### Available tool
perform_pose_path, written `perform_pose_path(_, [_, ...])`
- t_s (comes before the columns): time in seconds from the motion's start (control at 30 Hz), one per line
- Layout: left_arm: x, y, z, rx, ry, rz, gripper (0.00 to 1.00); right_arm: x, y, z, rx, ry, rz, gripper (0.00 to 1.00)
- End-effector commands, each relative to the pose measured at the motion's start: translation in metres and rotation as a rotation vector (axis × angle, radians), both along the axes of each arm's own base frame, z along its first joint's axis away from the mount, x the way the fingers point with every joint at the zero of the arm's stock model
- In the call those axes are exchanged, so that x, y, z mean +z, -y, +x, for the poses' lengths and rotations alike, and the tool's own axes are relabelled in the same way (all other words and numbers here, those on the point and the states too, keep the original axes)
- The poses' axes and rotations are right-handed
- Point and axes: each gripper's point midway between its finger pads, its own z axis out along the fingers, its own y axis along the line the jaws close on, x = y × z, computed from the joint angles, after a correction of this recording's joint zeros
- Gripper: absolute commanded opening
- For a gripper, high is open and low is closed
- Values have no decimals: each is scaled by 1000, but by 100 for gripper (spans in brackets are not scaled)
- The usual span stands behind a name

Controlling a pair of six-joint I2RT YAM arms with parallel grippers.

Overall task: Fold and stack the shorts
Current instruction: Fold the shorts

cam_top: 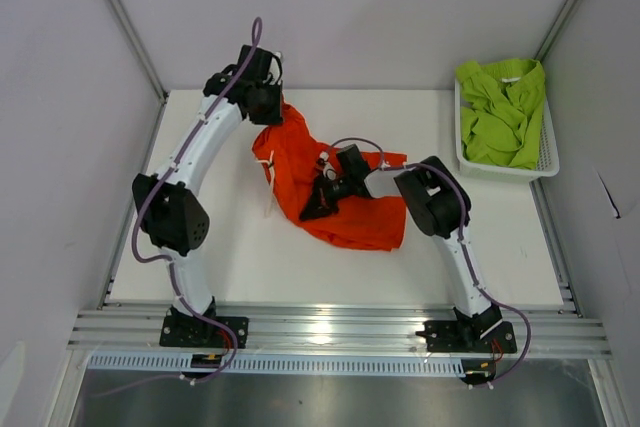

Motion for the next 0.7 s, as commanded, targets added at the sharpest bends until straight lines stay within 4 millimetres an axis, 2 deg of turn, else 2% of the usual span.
perform_pose_path(0.0, [18, 0, -10, -6, 43, 117, 0, -22, -32, -8, -132, -246, -46, 0])
perform_pose_path(0.03, [19, 3, -12, -12, 47, 125, 0, -14, -41, -1, -160, -264, -10, 0])
perform_pose_path(0.07, [18, 7, -17, -19, 44, 153, 0, -18, -46, 0, -165, -278, -5, 0])
perform_pose_path(0.13, [16, 12, -22, -30, 41, 188, 0, -11, -61, 4, -151, -278, 11, 0])
perform_pose_path(0.17, [15, 17, -27, -40, 41, 214, 0, -15, -64, 5, -149, -282, 3, 0])
perform_pose_path(0.23, [14, 23, -31, -53, 38, 231, 0, -11, -73, 7, -141, -270, 3, 0])
perform_pose_path(0.33, [8, 36, -39, -80, 26, 265, 0, -17, -78, 7, -137, -282, -14, 0])
perform_pose_path(0.43, [12, 48, -42, -91, 32, 297, 0, -19, -81, 11, -146, -272, -25, 0])
perform_pose_path(0.5, [11, 47, -45, -83, 17, 321, 0, -17, -81, 10, -136, -262, -42, 0])
perform_pose_path(0.63, [21, 51, -42, -68, 30, 311, 0, -9, -81, 16, -129, -209, -70, 0])
perform_pose_path(0.67, [26, 52, -39, -61, 44, 304, 0, -4, -82, 18, -128, -190, -73, 5])
